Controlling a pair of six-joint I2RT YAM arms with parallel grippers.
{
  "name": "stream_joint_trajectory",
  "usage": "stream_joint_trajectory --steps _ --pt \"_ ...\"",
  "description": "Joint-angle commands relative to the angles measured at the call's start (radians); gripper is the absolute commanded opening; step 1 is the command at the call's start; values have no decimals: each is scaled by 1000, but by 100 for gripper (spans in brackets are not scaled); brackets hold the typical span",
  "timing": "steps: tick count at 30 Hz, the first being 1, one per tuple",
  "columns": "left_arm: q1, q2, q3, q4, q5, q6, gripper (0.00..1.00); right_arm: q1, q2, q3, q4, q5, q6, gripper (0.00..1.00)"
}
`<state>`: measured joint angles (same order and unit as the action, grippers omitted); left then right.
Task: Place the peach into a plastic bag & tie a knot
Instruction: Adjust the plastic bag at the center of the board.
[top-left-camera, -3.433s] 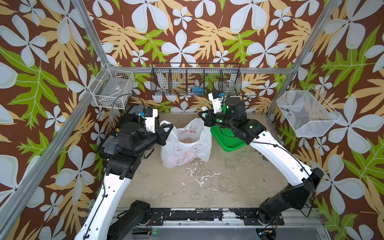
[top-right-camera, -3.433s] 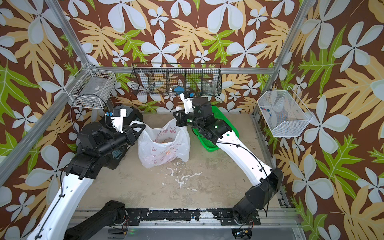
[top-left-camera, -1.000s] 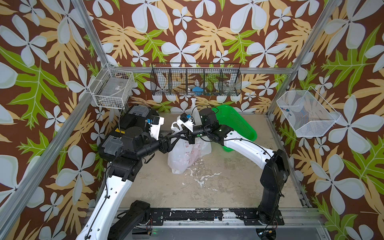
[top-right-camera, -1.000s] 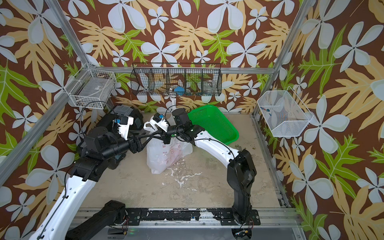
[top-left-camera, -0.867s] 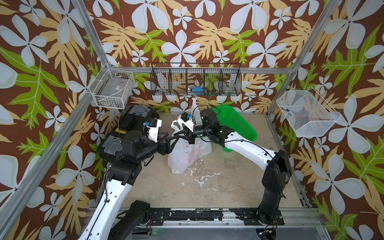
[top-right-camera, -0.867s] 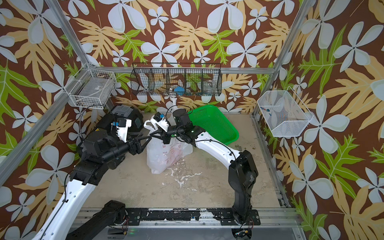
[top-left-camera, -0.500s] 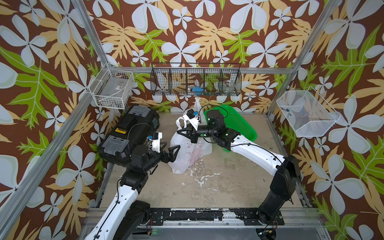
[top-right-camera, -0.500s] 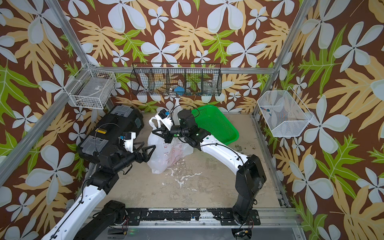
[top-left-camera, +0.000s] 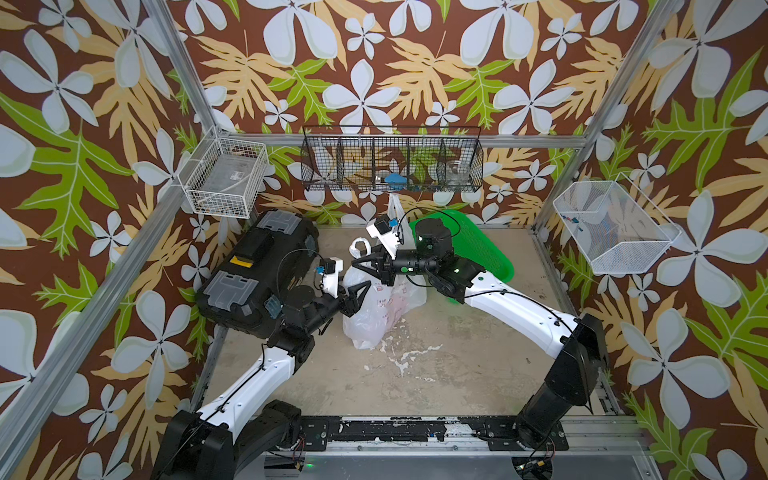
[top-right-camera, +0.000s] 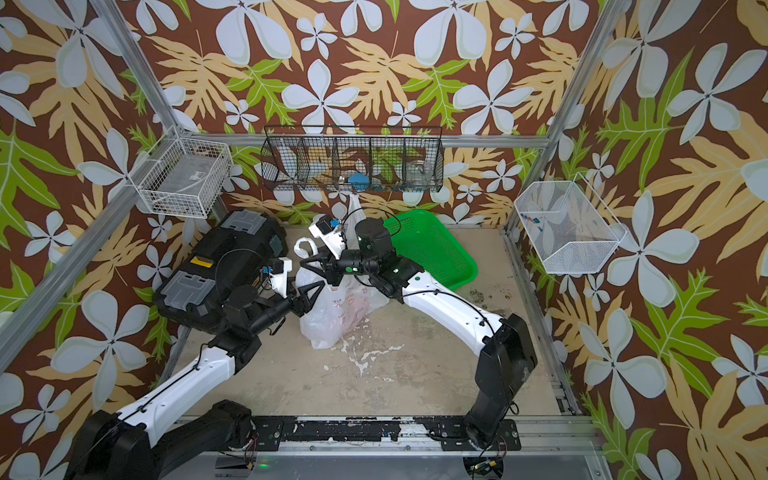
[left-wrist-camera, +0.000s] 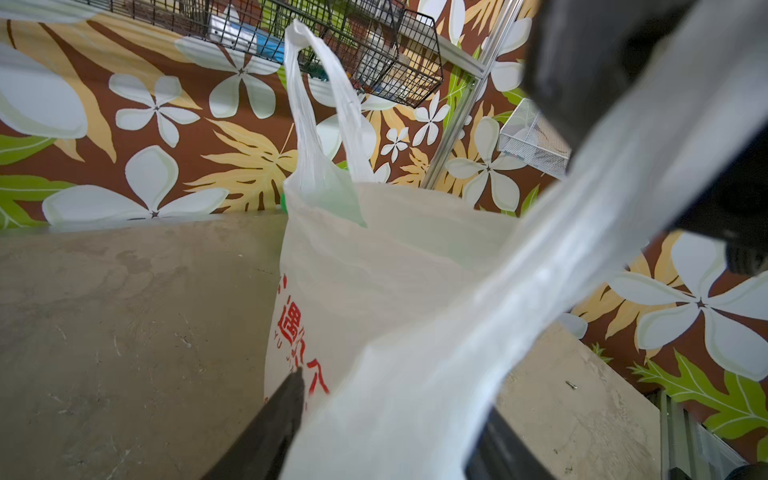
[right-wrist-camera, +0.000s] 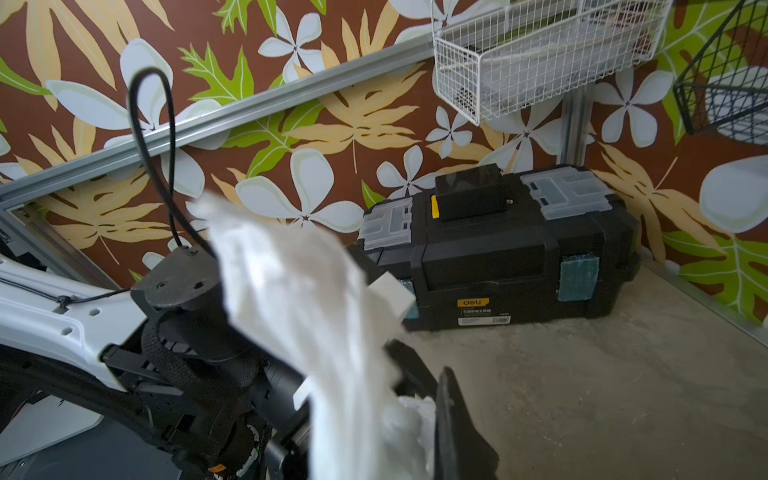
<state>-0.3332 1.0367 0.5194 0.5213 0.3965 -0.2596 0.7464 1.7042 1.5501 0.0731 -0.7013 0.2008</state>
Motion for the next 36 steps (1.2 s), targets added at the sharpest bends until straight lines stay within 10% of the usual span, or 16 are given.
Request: stream_joint_trajectory --steps 1,10,20,36 --pt "-1 -1 1 49 31 68 45 1 18 36 3 25 3 17" --pt "0 -16 37 -103 -7 168 35 2 0 28 65 3 49 0" --pt "10 -119 63 -89 188 134 89 9 -52 -94 167 -10 137 0" --pt "13 24 53 310 182 -89 62 41 -105 -181 290 10 253 0"
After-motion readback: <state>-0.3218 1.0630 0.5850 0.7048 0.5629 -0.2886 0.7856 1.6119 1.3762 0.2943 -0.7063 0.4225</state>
